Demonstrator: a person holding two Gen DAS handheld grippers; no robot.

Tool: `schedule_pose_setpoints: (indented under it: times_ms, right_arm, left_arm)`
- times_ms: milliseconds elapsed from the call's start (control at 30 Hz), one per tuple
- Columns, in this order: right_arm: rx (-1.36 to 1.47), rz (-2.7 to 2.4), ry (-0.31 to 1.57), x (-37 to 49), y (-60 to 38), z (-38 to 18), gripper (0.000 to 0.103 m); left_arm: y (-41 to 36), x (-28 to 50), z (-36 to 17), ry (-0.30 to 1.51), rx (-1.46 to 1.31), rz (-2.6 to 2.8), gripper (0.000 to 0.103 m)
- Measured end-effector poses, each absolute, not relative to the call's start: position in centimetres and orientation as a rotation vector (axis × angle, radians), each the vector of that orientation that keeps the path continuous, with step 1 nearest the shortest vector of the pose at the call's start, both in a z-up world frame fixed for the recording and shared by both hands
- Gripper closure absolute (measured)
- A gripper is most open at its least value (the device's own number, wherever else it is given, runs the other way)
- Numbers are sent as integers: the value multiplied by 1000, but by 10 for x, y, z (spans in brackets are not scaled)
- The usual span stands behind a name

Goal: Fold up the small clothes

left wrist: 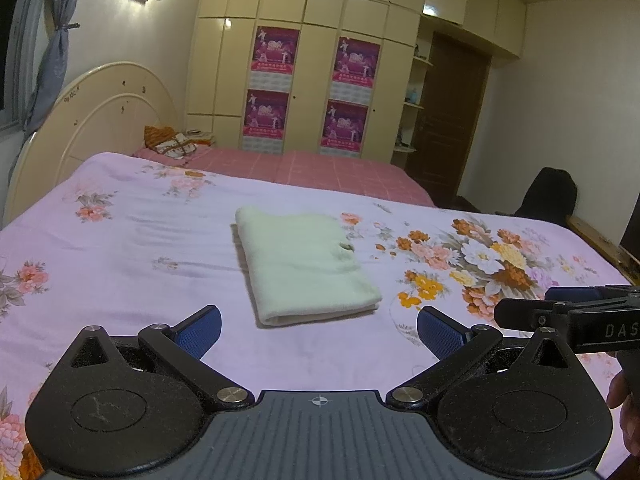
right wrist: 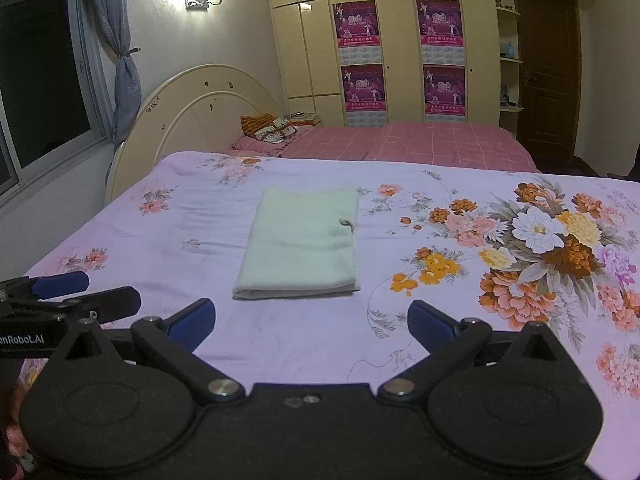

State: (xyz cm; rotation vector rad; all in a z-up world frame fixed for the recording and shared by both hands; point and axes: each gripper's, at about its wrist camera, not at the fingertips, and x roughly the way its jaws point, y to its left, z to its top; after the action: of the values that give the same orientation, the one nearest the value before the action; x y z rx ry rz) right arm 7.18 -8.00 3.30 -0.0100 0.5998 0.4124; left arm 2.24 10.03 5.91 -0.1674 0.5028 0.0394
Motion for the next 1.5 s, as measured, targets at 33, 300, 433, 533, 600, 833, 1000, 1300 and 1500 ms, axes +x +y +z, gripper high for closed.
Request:
schedule_pose_setpoints:
  times_ms: [33, 300, 433, 533, 600, 833, 1000, 1300, 1500]
  right_arm:
    - [-10, 413, 600, 72, -80, 33, 1]
    - [-8, 410, 601, 72, -80, 33, 1]
    - [-8, 411, 601, 72, -80, 33, 1]
    - [-7, 410, 602, 73, -80, 33, 1]
    - [-7, 410, 599, 72, -80, 33, 1]
    - [-8, 408, 594, 72, -79, 34, 1]
    - [-7, 407, 595, 71, -79, 34, 1]
    - [-9, 407, 595, 72, -78, 34, 1]
    - [-14, 403, 593, 72, -78, 35, 1]
  left_arm:
    - [99, 23, 59, 502, -167, 38, 0]
    - [99, 24, 60, 501, -164, 39, 0]
    - [98, 24, 60, 501, -162, 38, 0]
    - [98, 25, 60, 500, -161, 38, 0]
    - [98, 25, 60, 500, -161, 39, 0]
    - [99, 26, 61, 498, -160, 38, 0]
    - [99, 25, 61, 497, -163, 38, 0]
    - [100, 26, 62, 492, -173, 46, 0]
    - [99, 27, 60, 474, -151, 50, 0]
